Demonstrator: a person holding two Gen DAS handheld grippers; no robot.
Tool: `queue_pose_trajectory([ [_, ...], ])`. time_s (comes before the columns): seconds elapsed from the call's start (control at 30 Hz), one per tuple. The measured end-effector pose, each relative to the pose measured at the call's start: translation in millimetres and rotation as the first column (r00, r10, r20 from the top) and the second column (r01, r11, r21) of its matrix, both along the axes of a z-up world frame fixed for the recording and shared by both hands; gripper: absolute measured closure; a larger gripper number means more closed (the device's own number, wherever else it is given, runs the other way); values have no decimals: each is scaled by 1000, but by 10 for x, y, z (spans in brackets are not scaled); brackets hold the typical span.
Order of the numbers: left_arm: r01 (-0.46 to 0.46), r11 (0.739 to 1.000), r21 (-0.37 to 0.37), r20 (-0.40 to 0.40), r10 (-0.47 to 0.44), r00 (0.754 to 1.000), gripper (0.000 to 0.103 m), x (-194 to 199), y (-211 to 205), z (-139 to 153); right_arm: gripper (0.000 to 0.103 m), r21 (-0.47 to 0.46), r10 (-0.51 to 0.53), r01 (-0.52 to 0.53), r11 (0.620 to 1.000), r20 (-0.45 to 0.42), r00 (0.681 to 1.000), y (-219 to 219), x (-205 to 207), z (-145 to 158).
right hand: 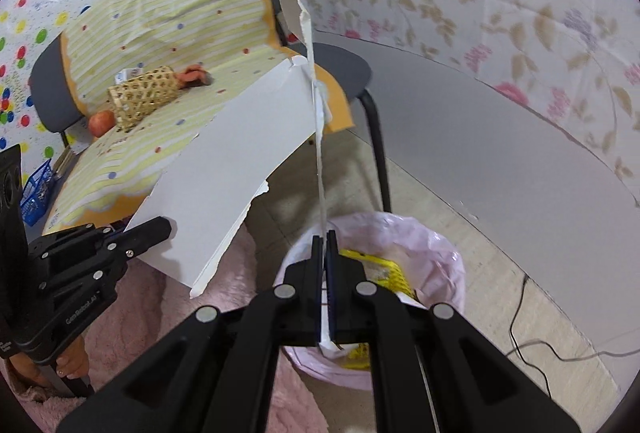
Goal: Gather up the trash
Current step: 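Carry both white cards over the bin and open both tools to drop them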
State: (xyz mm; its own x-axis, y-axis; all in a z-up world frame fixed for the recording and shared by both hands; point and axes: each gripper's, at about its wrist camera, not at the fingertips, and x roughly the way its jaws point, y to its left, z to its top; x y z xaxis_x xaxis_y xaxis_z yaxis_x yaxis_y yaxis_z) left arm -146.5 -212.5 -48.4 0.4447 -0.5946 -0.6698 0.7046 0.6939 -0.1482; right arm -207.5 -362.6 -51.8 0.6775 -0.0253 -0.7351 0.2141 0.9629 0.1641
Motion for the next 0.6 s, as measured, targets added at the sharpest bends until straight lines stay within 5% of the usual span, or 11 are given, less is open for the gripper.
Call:
queue_pose_trajectory([
  [0.43, 53, 997, 51, -103, -47, 994, 99, 94, -460, -306, 100, 37, -98, 102, 994, -105, 990, -374, -102, -476],
  [0.5, 54, 997, 61, -130, -46, 990, 86, 127, -495, -369, 96, 36, -107, 112, 993, -121, 987, -398, -92, -543],
  [0.53, 48, 997, 66, -136, -38, 990, 70, 137, -499, -387, 92, 38, -114, 121, 992, -137, 984, -427, -83, -602],
  [0.6, 28, 997, 67, -143, -18, 990, 62, 159, -454, -417, 67, 41, -122, 131, 991, -160, 980, -456, -77, -678],
])
